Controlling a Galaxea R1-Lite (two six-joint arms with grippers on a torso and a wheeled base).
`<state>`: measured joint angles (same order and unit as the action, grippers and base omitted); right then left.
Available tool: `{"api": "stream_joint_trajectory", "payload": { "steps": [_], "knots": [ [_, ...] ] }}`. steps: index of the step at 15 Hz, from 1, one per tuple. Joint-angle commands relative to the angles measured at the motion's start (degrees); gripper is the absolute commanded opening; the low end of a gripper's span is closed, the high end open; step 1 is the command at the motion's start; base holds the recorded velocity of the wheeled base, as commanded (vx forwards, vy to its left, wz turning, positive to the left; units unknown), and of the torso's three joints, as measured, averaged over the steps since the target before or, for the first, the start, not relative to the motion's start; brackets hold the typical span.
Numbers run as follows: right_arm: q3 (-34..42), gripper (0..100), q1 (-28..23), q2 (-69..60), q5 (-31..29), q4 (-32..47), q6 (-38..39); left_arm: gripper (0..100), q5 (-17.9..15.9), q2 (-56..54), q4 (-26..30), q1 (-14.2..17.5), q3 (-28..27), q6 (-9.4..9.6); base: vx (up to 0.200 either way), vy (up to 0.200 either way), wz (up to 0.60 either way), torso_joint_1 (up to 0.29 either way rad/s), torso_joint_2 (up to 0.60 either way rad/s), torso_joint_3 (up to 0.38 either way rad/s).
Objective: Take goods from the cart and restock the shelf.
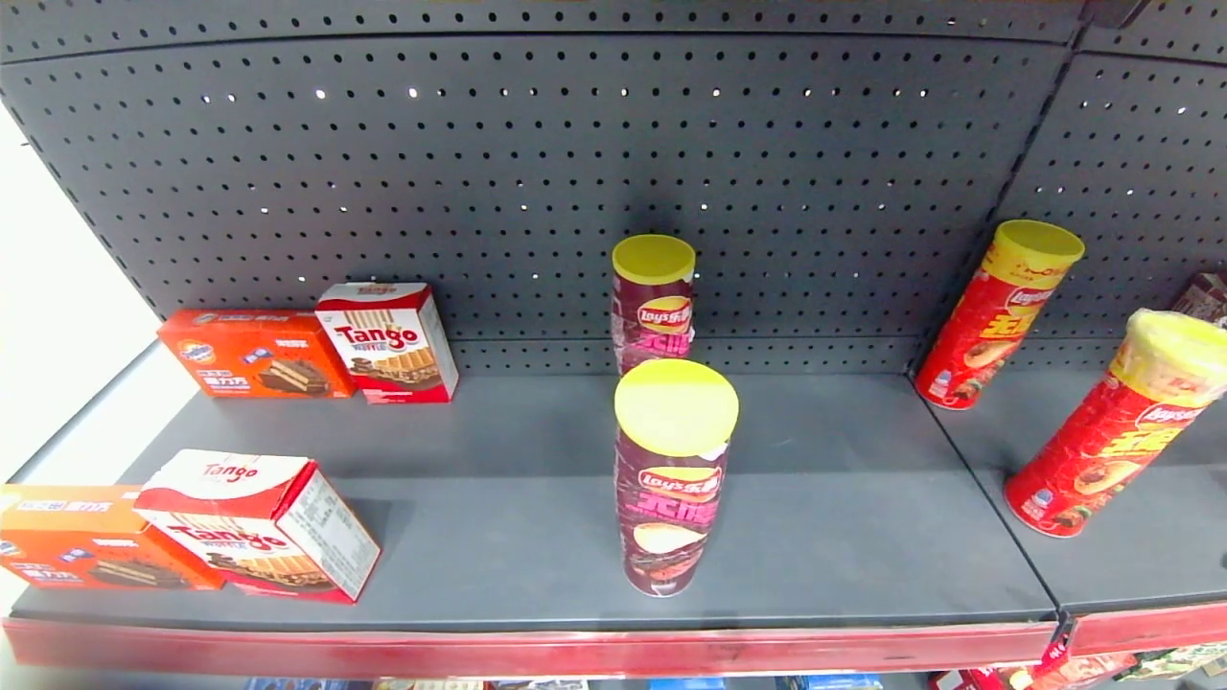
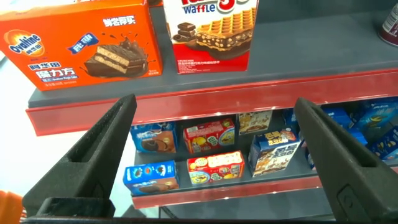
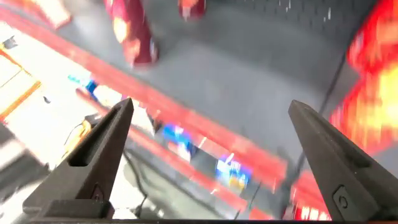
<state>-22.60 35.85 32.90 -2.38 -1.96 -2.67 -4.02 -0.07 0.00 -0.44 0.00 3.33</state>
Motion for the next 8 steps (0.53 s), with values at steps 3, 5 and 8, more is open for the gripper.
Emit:
{"api": "stream_joint_trajectory", "payload": {
  "steps": [3,5,8],
  "knots": [
    [12.8,100,-5.0,-23.1,-0.2,11.4,2.6,100,0.0,0.1,0.0,0.0,0.0,0.01,0.0,0.0,0.0,0.0,0.0,0.0],
    [16.2,100,-12.9,-25.1,-1.1,12.3,2.6,100,0.0,0.1,0.0,0.0,0.0,0.01,0.0,0.0,0.0,0.0,0.0,0.0],
    [16.3,100,-28.3,-23.7,-0.9,12.1,2.1,100,0.0,0.1,0.0,0.0,0.0,0.01,0.0,0.0,0.0,0.0,0.0,0.0]
  ]
}}
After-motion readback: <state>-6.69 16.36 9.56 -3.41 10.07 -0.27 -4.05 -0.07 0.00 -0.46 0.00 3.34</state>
